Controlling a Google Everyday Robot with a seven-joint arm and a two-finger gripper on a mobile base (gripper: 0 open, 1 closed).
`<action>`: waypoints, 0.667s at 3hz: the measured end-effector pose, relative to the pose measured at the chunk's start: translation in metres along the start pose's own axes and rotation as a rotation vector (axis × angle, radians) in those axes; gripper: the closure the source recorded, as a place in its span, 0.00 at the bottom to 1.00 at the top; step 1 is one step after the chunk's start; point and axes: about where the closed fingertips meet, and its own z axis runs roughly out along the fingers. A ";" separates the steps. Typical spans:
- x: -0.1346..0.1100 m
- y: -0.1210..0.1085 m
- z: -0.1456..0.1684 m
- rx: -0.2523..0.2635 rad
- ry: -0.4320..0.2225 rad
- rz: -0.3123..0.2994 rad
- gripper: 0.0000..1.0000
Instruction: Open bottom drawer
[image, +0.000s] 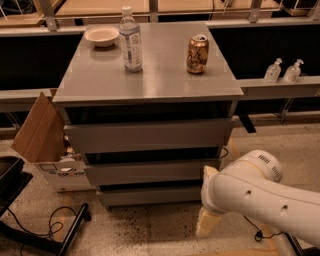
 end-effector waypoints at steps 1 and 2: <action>-0.013 0.037 0.081 -0.071 0.011 -0.075 0.00; -0.016 0.053 0.136 -0.104 -0.017 -0.138 0.00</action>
Offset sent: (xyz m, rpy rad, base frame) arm 0.0043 0.0646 -0.2170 -0.0122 0.0821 0.2460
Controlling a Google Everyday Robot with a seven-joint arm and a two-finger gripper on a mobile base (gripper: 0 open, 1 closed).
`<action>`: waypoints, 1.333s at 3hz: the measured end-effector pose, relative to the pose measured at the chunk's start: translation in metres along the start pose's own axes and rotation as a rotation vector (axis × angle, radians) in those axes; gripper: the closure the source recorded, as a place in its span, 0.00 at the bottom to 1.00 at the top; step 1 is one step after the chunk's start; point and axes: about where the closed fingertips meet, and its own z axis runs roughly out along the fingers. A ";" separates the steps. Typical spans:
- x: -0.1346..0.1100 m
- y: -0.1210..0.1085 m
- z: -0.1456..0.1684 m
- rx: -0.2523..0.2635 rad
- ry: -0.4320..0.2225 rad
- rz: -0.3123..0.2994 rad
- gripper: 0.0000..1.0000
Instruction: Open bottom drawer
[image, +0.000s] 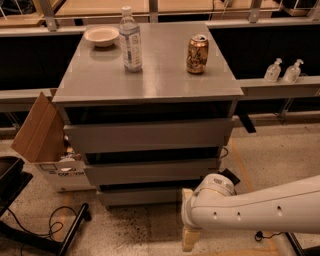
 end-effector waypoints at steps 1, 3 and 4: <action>0.001 -0.002 0.044 -0.017 0.002 -0.037 0.00; 0.013 -0.024 0.128 -0.004 0.116 -0.098 0.00; 0.022 -0.038 0.169 0.007 0.211 -0.101 0.00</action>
Offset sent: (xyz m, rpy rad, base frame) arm 0.0541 0.0119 -0.1459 -0.1490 -0.0342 0.1177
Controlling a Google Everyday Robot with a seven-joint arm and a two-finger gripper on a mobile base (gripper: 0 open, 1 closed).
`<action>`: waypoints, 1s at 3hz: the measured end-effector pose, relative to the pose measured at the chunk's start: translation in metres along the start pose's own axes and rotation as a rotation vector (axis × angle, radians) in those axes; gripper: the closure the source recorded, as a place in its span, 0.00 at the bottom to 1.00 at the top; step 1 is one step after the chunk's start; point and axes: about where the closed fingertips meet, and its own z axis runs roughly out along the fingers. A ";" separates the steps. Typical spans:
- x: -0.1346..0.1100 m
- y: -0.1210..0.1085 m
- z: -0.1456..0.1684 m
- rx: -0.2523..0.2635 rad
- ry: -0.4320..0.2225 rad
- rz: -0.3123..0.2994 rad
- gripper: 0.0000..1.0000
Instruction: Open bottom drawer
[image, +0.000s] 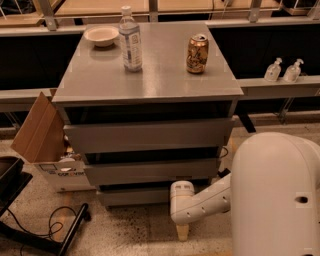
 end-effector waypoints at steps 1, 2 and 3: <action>0.000 0.000 0.000 0.000 0.000 0.000 0.00; -0.011 -0.009 0.019 -0.011 -0.019 -0.006 0.00; -0.016 -0.024 0.050 -0.005 -0.031 0.001 0.00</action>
Offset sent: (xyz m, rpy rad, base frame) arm 0.0375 0.0274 -0.0421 0.0473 0.0261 0.0249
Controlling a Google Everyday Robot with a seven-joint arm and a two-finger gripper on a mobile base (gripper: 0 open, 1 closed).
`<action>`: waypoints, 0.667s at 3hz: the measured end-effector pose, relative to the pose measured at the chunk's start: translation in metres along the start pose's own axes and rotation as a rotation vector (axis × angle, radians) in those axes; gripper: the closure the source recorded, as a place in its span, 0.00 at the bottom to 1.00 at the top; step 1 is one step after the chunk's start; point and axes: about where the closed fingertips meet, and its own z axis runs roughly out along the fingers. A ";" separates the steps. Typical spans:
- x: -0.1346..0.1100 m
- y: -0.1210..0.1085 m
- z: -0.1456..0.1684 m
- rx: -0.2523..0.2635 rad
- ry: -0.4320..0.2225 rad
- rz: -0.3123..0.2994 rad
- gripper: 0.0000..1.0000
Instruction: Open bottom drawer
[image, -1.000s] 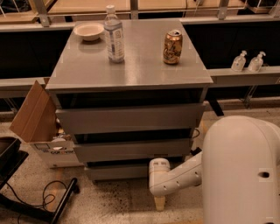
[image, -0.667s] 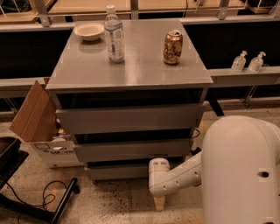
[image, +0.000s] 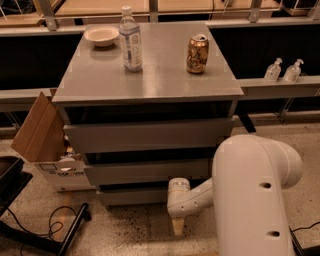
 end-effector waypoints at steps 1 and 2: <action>0.006 -0.014 0.031 0.022 0.008 0.011 0.00; 0.016 -0.024 0.054 0.048 0.024 0.023 0.00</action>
Offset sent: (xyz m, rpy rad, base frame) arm 0.0576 -0.0285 -0.0688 -0.0310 -0.0895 -0.0438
